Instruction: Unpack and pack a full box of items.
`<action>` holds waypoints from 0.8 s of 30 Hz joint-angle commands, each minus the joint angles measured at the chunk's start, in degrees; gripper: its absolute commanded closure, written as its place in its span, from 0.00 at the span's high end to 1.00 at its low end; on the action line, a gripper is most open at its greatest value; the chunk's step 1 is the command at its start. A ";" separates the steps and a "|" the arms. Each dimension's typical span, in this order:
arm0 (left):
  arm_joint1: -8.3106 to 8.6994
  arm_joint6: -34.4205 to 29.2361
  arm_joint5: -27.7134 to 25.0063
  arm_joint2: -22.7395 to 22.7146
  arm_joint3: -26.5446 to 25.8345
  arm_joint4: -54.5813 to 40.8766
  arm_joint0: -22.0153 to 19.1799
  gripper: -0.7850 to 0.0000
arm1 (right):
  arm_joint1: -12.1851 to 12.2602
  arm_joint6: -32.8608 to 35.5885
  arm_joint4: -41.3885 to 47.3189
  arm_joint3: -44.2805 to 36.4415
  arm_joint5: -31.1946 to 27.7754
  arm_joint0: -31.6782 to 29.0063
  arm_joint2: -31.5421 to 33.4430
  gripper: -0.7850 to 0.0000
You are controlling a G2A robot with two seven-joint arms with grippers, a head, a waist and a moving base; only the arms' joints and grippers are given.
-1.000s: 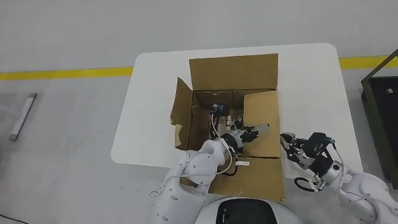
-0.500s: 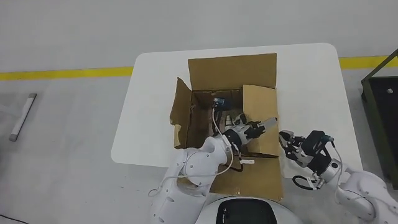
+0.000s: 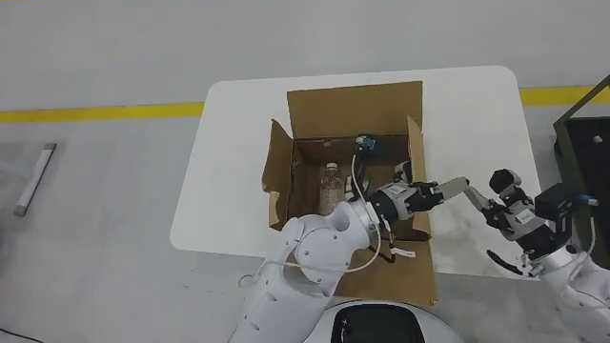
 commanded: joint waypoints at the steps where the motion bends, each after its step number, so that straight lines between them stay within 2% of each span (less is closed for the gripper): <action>1: -0.43 0.36 -0.34 2.04 1.28 -0.07 -1.39 1.00 | 0.03 -0.12 0.11 -0.16 -0.20 -0.14 0.52 1.00; 8: -1.74 1.25 -2.23 7.83 5.72 1.28 -5.05 1.00 | 0.03 -0.12 0.11 -0.16 -0.20 -0.14 0.52 1.00; 13: -2.19 1.89 -2.14 9.45 6.71 2.54 -5.62 1.00 | -0.25 0.00 2.46 1.00 3.95 -0.67 2.23 1.00; 17: -2.26 1.83 -1.86 9.38 7.03 2.98 -5.59 1.00 | -0.53 0.21 8.13 1.82 7.64 -1.93 5.73 1.00; 24: -2.28 0.85 -2.34 10.13 8.96 4.98 -5.27 1.00 | -0.70 3.84 24.92 1.17 2.14 -1.87 10.12 1.00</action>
